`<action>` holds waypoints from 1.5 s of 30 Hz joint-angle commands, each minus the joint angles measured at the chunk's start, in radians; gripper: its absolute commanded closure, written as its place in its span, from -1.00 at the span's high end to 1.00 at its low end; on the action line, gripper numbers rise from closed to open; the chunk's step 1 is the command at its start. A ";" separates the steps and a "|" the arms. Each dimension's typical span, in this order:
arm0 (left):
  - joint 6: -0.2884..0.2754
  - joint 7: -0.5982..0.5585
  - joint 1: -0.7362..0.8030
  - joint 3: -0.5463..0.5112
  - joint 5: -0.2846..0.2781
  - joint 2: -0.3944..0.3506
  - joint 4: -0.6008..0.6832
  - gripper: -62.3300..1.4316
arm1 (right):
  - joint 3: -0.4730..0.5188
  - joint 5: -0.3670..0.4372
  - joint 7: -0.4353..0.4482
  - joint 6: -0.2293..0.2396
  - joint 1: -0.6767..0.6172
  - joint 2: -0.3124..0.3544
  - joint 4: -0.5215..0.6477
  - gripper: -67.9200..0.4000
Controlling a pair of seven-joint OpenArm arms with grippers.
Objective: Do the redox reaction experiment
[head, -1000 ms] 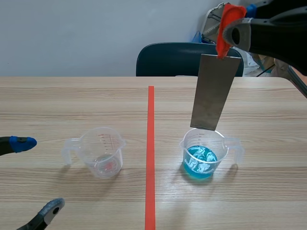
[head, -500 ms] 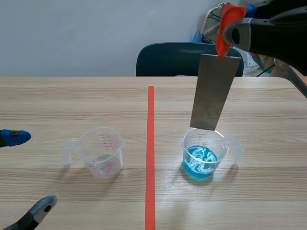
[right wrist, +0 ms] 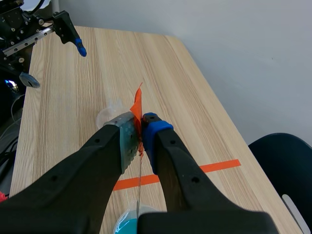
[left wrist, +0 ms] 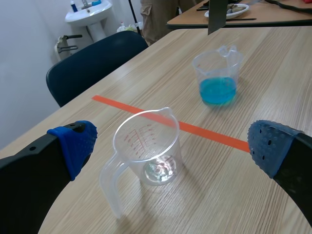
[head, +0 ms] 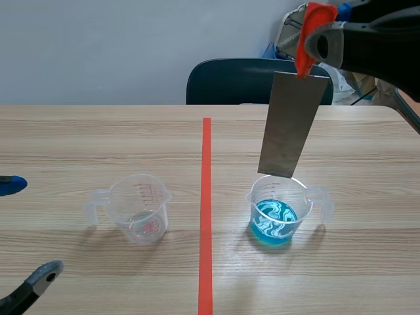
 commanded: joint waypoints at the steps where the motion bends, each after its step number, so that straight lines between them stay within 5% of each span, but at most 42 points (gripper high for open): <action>1: -0.002 -0.025 0.009 -0.007 -0.006 -0.001 -0.007 1.00 | 0.022 0.014 0.016 0.007 0.012 0.010 0.002 -0.97; 14: -0.002 -0.148 0.039 -0.026 -0.005 0.000 -0.128 1.00 | 0.022 0.014 0.017 0.007 0.012 0.010 0.002 -0.97; 45: -0.002 -0.140 0.039 -0.026 -0.006 0.000 -0.128 1.00 | 0.022 0.014 0.027 0.007 0.012 0.010 0.002 -0.97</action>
